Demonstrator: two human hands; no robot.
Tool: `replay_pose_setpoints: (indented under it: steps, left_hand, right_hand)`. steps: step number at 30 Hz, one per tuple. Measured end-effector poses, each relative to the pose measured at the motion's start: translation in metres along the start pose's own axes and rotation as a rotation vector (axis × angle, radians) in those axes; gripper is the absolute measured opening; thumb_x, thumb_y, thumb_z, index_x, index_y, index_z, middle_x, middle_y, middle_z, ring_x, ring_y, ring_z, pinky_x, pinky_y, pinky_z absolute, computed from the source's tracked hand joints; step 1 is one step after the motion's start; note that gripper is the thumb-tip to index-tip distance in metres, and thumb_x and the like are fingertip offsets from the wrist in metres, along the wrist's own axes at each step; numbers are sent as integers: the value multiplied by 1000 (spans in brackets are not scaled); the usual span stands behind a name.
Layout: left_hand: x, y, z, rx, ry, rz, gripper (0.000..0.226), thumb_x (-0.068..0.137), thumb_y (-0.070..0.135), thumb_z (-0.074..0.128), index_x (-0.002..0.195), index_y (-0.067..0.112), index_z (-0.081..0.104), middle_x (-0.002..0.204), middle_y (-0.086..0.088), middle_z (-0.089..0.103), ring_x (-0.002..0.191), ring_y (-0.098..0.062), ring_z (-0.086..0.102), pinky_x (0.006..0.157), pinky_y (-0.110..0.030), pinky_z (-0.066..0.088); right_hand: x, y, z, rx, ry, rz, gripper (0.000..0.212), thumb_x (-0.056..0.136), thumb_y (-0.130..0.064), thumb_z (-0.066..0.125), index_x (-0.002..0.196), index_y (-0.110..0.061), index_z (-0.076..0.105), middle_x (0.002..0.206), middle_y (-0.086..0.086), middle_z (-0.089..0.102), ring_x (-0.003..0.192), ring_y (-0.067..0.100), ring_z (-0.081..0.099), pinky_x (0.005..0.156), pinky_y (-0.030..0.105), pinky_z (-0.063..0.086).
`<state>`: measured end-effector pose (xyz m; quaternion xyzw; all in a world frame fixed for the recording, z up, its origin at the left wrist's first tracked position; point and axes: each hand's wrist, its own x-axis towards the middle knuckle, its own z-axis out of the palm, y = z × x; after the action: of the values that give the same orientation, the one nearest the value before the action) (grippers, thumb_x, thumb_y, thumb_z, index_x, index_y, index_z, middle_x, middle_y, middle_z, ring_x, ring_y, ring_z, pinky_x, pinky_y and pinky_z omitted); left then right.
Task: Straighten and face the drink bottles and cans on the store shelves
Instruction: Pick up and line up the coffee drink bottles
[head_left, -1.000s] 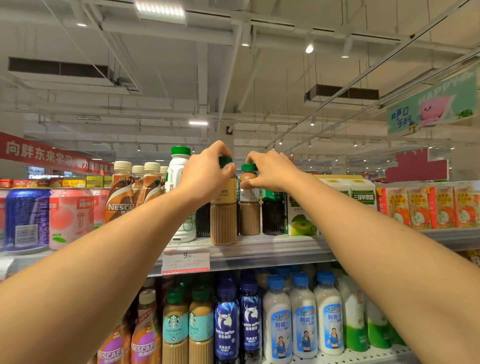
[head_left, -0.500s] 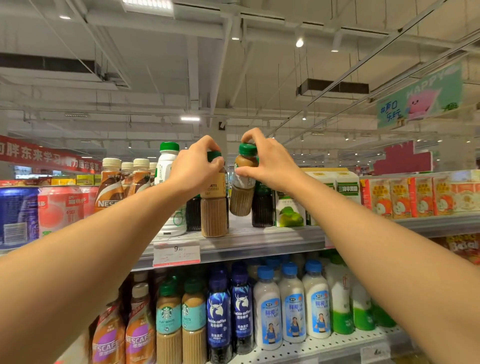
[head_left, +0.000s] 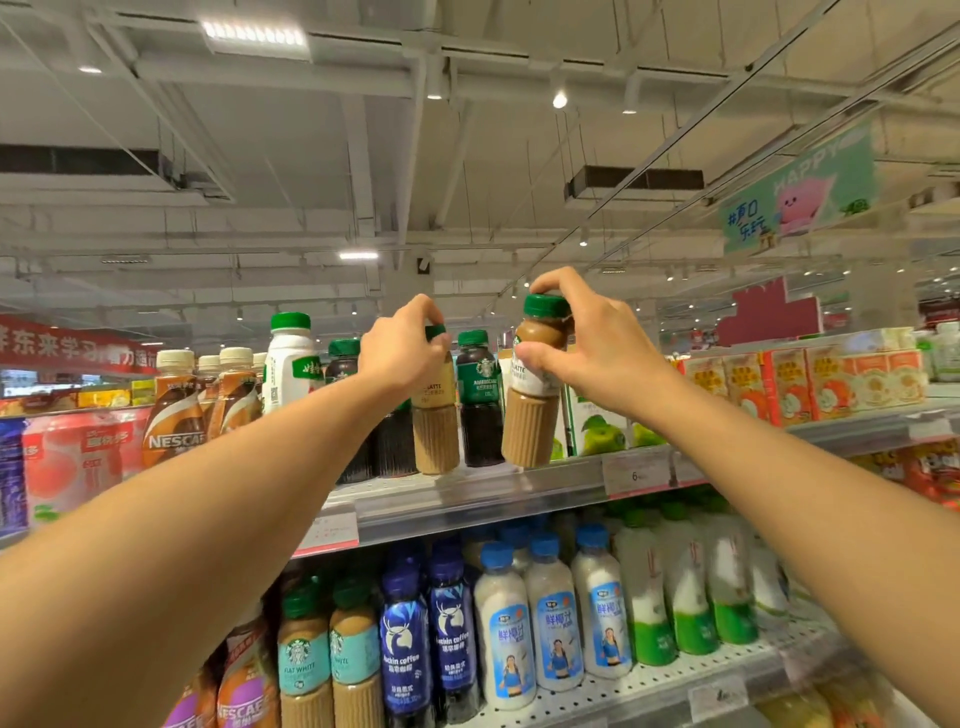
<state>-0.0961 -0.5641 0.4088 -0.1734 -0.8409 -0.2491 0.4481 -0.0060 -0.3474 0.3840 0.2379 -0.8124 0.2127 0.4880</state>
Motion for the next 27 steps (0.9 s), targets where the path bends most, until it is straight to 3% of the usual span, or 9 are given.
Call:
replay_pose_setpoints:
  steps: [7,11,15,19,21,24,27]
  left_hand:
    - [14,-2,18,196,-55,13,36,99,51,55,129,31,54,114,-7,67,91,-28,64,75,-40,56]
    - [15,-2,11,326,-33,49,35,98,54,52,120,28,61,98,-3,68,84,-28,63,75,-40,57]
    - [12,-4,2,376,-57,93,28,98,45,54,119,31,66,104,-1,70,90,-27,63,73,-38,55]
    - [-4,-2,-10,285,-37,92,38,96,37,54,132,29,61,127,-1,67,109,-28,63,86,-42,54]
    - [-29,-4,-16,187,15,138,36,95,36,55,129,27,62,129,0,65,113,-26,62,92,-45,53]
    - [-96,-11,-23,78,56,245,27,94,34,56,119,27,65,125,3,64,109,-19,62,93,-42,52]
    - [-182,-30,-21,25,1,278,25,93,33,55,115,25,64,117,5,64,91,-17,62,83,-40,52]
  right_hand:
    - [-21,19,-10,-31,-22,31,57,87,-40,77,132,-27,45,122,-3,61,106,17,59,90,31,50]
    - [-36,24,-8,-7,-42,56,55,87,-40,76,132,-27,47,122,-3,62,106,19,59,91,36,51]
    - [-54,18,2,39,-73,95,55,86,-40,77,131,-29,48,119,-6,62,104,18,61,88,35,50]
    - [-78,7,17,93,-74,116,54,85,-41,78,129,-31,49,113,-11,63,97,14,63,85,34,51]
    - [-96,2,28,122,-90,132,53,85,-41,78,130,-33,49,112,-14,61,98,11,61,85,32,50]
    - [-131,-7,45,205,-134,195,52,84,-42,79,128,-38,50,117,-14,61,105,15,62,90,37,53]
    - [-168,-18,67,286,-180,251,57,79,-45,80,128,-36,52,116,-17,63,102,10,64,92,38,54]
